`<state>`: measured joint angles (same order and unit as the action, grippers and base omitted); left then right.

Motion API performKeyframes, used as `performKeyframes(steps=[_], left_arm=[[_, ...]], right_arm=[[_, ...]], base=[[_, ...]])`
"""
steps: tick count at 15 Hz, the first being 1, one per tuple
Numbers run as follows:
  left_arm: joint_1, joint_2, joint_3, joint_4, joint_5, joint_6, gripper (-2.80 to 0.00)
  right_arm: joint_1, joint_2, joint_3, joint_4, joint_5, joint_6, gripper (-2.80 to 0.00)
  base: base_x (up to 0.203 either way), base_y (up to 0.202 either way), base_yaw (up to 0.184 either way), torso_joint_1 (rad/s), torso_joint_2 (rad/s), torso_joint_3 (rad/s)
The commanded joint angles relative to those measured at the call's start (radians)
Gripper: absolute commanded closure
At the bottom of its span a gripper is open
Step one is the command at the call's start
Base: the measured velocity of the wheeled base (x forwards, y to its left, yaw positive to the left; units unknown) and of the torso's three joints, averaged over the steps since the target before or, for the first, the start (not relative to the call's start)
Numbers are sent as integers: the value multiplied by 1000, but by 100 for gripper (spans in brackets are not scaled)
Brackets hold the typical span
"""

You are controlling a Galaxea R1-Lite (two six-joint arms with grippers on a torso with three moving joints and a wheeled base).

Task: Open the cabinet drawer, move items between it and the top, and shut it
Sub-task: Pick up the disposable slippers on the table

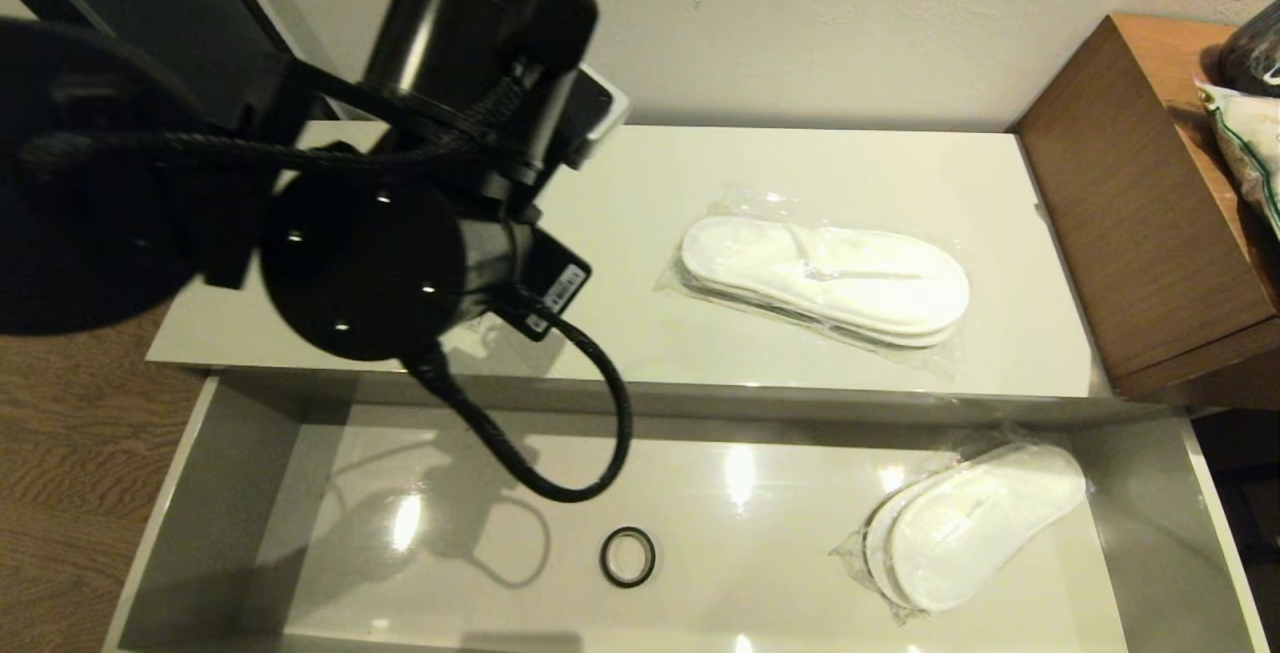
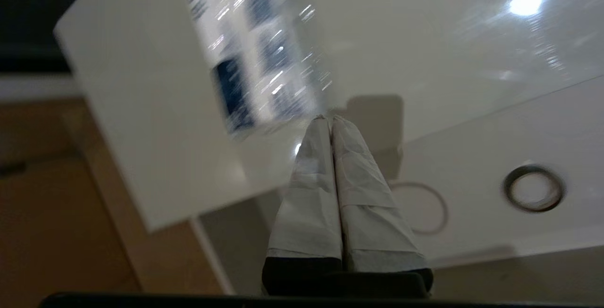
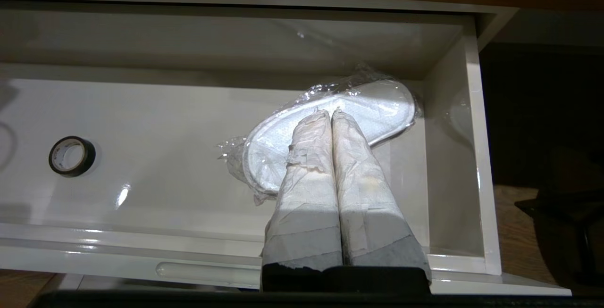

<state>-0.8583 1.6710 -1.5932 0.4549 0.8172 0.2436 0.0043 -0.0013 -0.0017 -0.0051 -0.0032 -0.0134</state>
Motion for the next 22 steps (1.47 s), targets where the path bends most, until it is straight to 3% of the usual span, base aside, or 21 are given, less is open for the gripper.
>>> performKeyframes(steps=[1, 4, 6, 9, 12, 14, 16, 17, 19, 21, 22], left_arm=[[72, -119, -1, 121, 8, -51, 0], [207, -270, 20, 353, 6, -201, 0], [219, -363, 114, 492, 4, -376, 0], [188, -486, 430, 548, -4, -645, 0], [132, -690, 729, 564, -33, -959, 0], [170, -832, 769, 589, -39, -1053, 0], [275, -952, 678, 655, -36, -1029, 0], [309, -1026, 614, 694, -35, -950, 0], [465, -1145, 549, 749, -46, -731, 0], [677, -1303, 465, 788, -148, -382, 0], [759, -1387, 439, 806, -223, -247, 0]], right_arm=[[0, 1, 0, 0, 0, 0, 0], [0, 1, 0, -1, 0, 0, 0], [0, 1, 0, 0, 0, 0, 0], [0, 0, 0, -1, 0, -1, 0], [0, 1, 0, -1, 0, 0, 0], [0, 1, 0, -1, 0, 0, 0], [0, 1, 0, -1, 0, 0, 0], [0, 1, 0, 0, 0, 0, 0], [0, 1, 0, 0, 0, -1, 0], [0, 1, 0, -1, 0, 0, 0], [0, 1, 0, -1, 0, 0, 0]], base=[[0, 0, 0, 0, 0, 0], [0, 0, 0, 0, 0, 0], [0, 0, 0, 0, 0, 0], [0, 0, 0, 0, 0, 0], [0, 0, 0, 0, 0, 0], [0, 0, 0, 0, 0, 0], [0, 0, 0, 0, 0, 0], [0, 0, 0, 0, 0, 0], [0, 0, 0, 0, 0, 0], [0, 0, 0, 0, 0, 0], [0, 0, 0, 0, 0, 0]])
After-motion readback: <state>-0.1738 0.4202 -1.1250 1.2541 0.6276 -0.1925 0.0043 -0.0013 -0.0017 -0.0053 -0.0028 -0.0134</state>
